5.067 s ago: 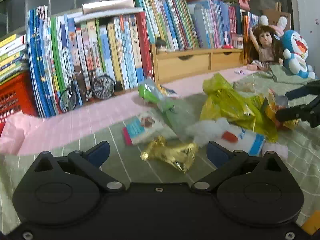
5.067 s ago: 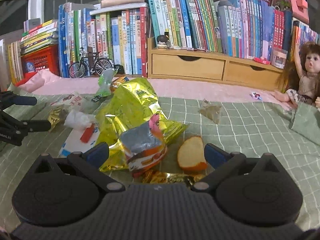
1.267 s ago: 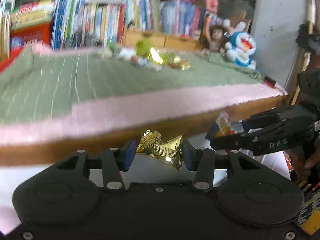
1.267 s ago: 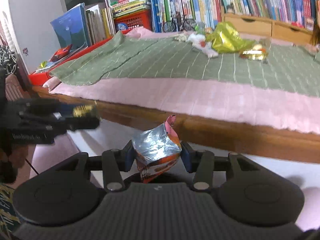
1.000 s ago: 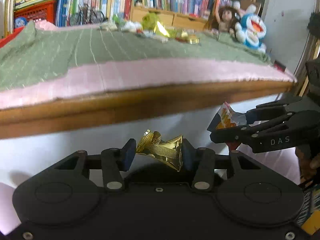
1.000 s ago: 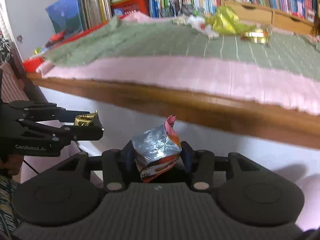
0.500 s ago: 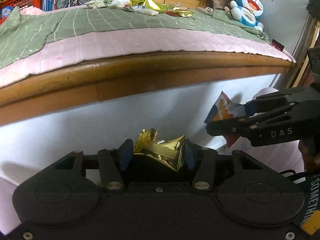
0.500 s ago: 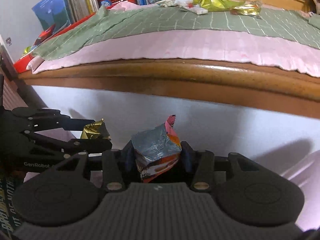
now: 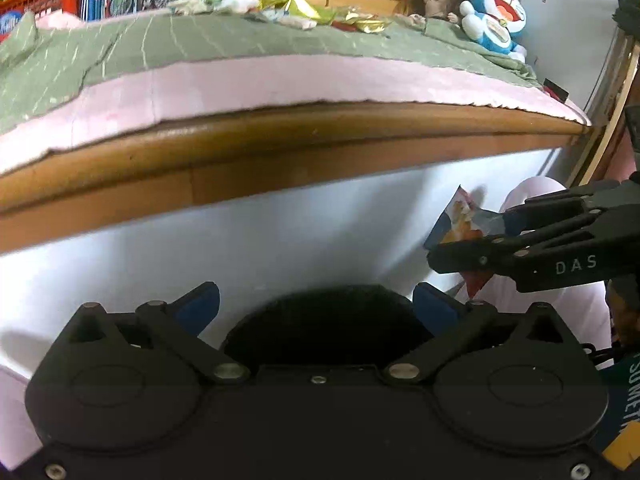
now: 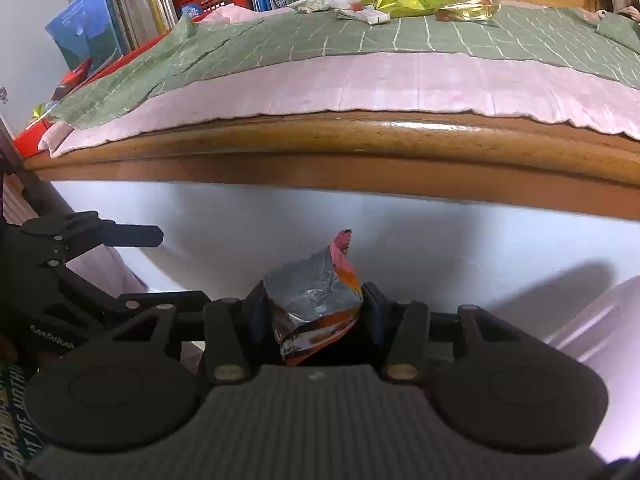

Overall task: Organize books
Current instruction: 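Lower both items below the bed edge and open both tools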

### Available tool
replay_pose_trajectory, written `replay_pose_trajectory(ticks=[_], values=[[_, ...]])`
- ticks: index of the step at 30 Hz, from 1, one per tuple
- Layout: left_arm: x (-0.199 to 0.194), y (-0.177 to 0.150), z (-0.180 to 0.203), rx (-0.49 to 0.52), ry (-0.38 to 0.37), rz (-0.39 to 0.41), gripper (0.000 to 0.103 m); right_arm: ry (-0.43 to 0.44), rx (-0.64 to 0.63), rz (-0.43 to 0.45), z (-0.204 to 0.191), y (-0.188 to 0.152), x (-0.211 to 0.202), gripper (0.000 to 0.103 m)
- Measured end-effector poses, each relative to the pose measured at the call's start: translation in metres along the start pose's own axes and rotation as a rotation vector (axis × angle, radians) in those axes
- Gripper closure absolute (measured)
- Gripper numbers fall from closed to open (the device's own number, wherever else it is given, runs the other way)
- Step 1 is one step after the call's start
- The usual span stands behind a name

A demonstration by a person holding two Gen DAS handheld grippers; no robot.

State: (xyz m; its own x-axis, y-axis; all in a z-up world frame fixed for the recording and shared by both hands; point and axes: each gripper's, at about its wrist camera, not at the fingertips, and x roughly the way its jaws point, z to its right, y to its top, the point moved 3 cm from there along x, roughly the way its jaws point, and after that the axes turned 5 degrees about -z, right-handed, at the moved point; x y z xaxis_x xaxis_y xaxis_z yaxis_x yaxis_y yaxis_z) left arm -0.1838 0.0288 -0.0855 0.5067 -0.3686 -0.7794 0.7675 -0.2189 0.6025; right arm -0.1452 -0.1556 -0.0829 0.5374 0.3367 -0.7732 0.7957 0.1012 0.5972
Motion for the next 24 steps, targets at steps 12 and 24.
replay_pose_trajectory(ticks=[12,24], values=[[0.005,0.000,-0.007,-0.080,-0.024,-0.031,0.000,0.003,-0.019,-0.002,-0.005,0.002,0.004,0.041],[0.006,-0.002,-0.020,-0.156,-0.020,-0.049,0.000,-0.055,0.017,0.023,0.005,0.009,0.001,0.000]])
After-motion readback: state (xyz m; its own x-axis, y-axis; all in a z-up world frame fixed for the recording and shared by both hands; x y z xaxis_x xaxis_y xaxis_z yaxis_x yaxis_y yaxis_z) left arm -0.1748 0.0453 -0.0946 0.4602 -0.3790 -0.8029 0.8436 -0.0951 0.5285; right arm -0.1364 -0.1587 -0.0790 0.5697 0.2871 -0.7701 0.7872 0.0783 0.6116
